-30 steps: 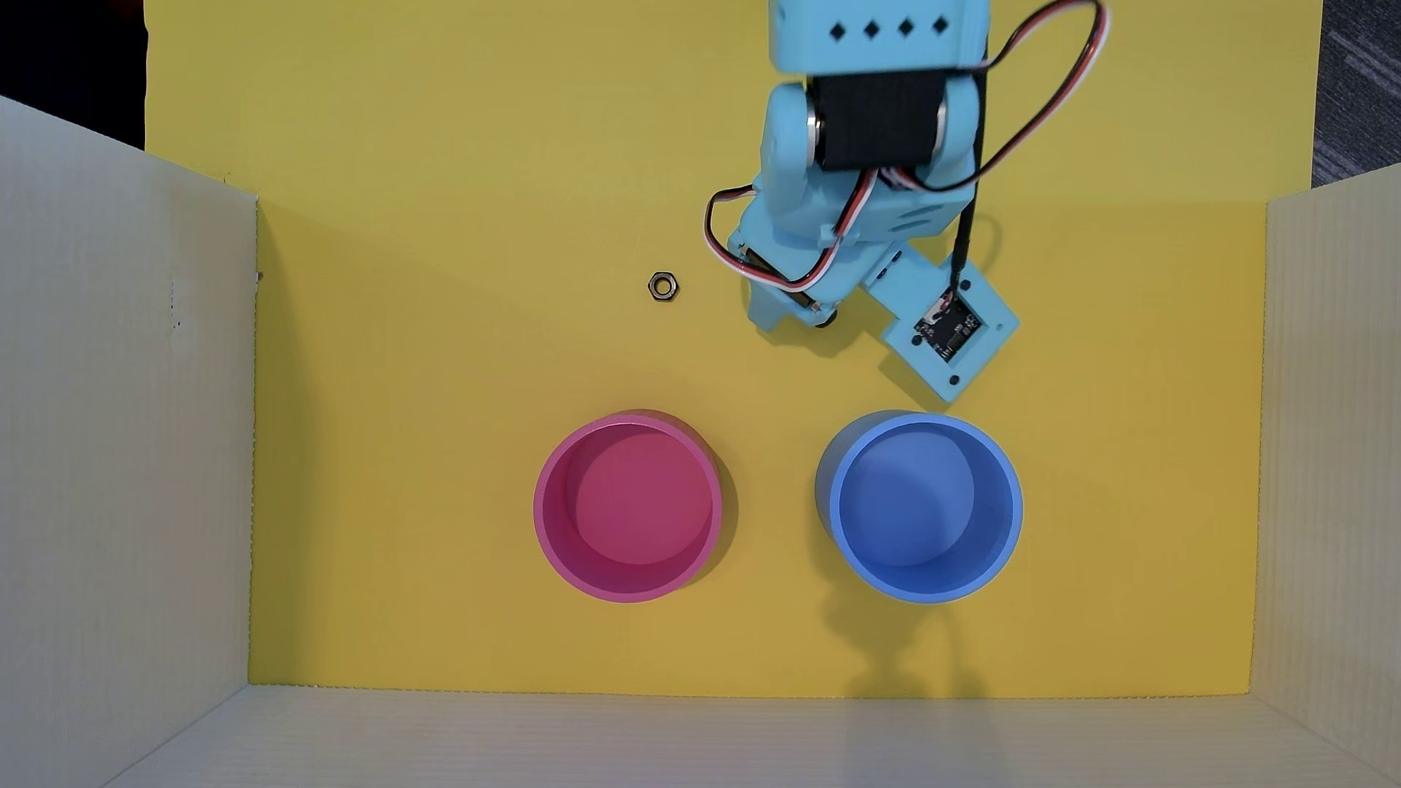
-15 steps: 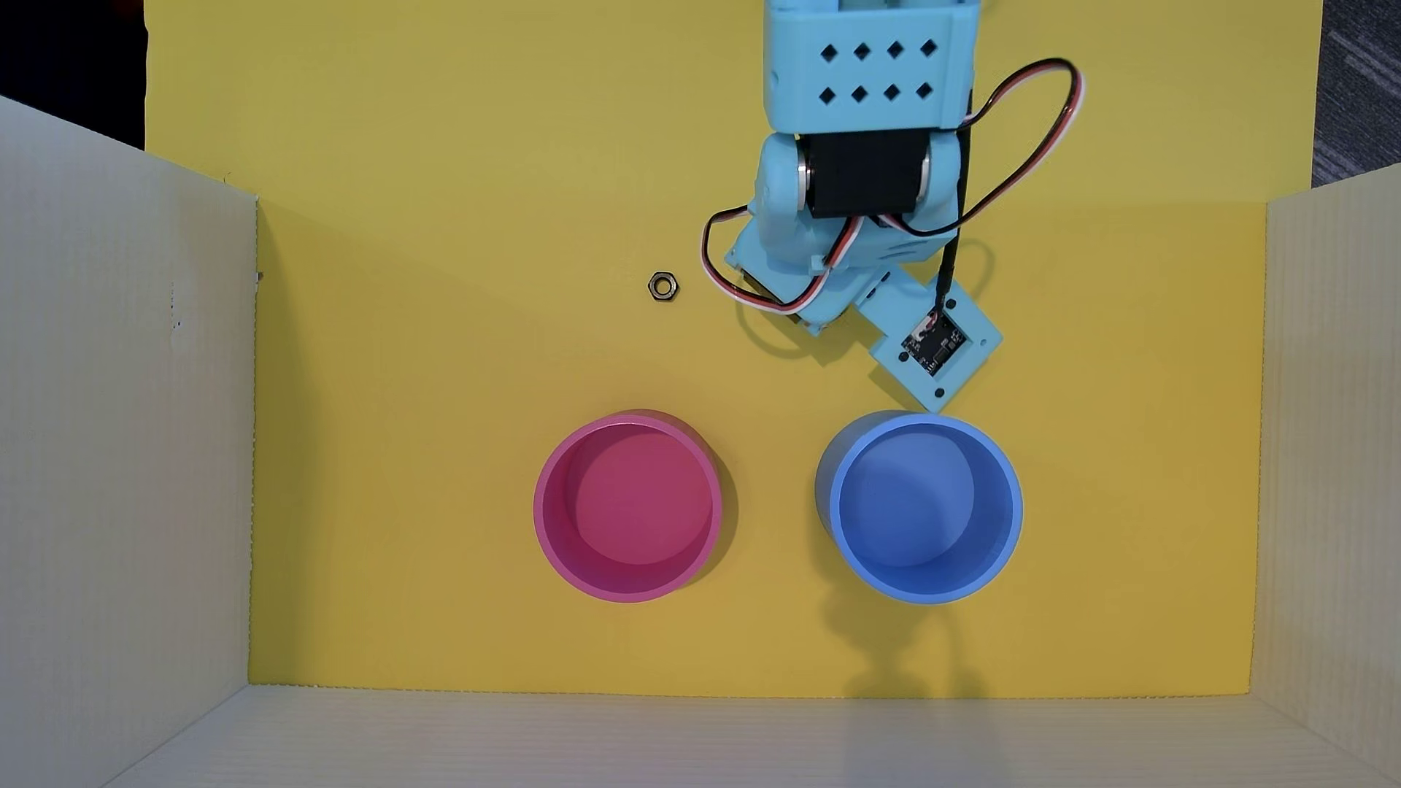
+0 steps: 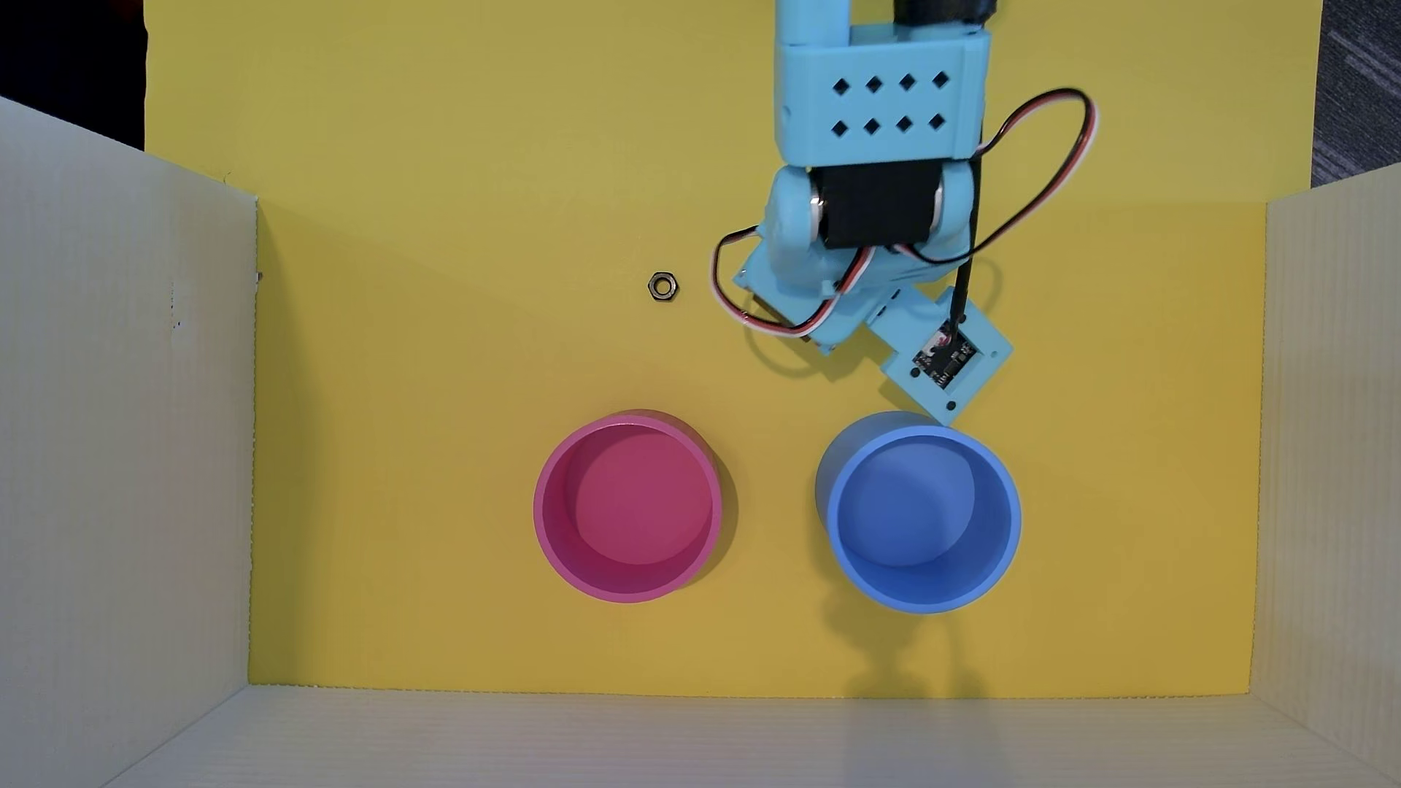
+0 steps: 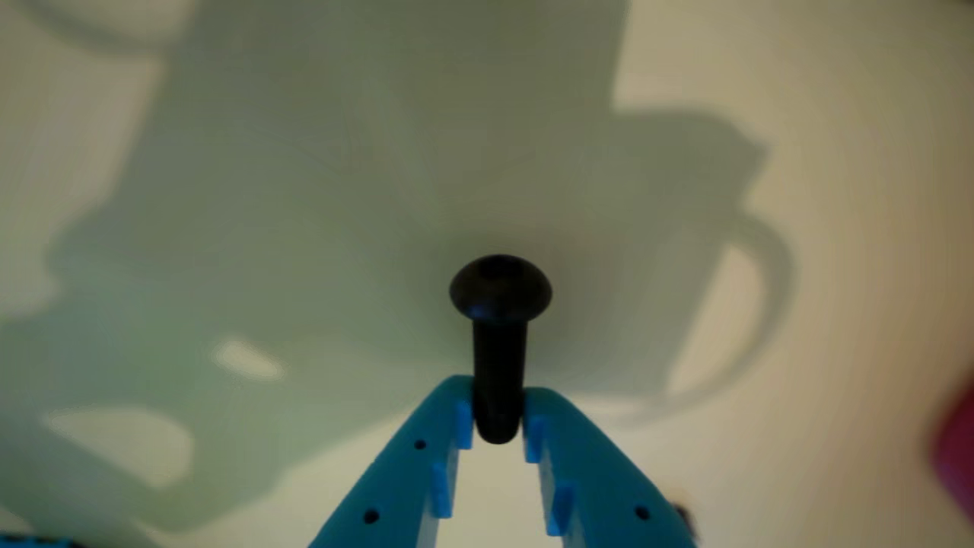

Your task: Pick up the bolt and place it in the pink box

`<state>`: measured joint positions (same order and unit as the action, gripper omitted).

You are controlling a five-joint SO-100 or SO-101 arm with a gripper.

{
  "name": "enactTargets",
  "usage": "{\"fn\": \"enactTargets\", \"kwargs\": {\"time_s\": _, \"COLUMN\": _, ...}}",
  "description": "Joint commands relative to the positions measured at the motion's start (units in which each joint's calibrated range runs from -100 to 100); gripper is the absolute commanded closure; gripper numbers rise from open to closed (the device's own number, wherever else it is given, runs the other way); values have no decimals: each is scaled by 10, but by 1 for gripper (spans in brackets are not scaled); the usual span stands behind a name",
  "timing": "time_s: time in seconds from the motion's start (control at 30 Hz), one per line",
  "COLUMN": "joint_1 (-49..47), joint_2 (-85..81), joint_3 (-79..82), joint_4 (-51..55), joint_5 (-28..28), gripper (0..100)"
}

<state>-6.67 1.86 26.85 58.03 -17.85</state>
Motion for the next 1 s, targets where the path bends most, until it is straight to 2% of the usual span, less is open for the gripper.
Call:
{"fn": "enactTargets", "kwargs": {"time_s": 0.0, "joint_1": 12, "joint_2": -75, "joint_3": -94, "joint_4": 52, "joint_5": 10, "gripper": 99}}
{"fn": "enactTargets", "kwargs": {"time_s": 0.13, "joint_1": 52, "joint_2": -120, "joint_3": -162, "joint_4": 88, "joint_5": 16, "gripper": 99}}
{"fn": "enactTargets", "kwargs": {"time_s": 0.37, "joint_1": 132, "joint_2": -126, "joint_3": -200, "joint_4": 77, "joint_5": 47, "gripper": 99}}
{"fn": "enactTargets", "kwargs": {"time_s": 0.6, "joint_1": 143, "joint_2": -63, "joint_3": -238, "joint_4": 35, "joint_5": 61, "gripper": 99}}
{"fn": "enactTargets", "kwargs": {"time_s": 0.97, "joint_1": 143, "joint_2": 79, "joint_3": -419, "joint_4": 42, "joint_5": 62, "gripper": 99}}
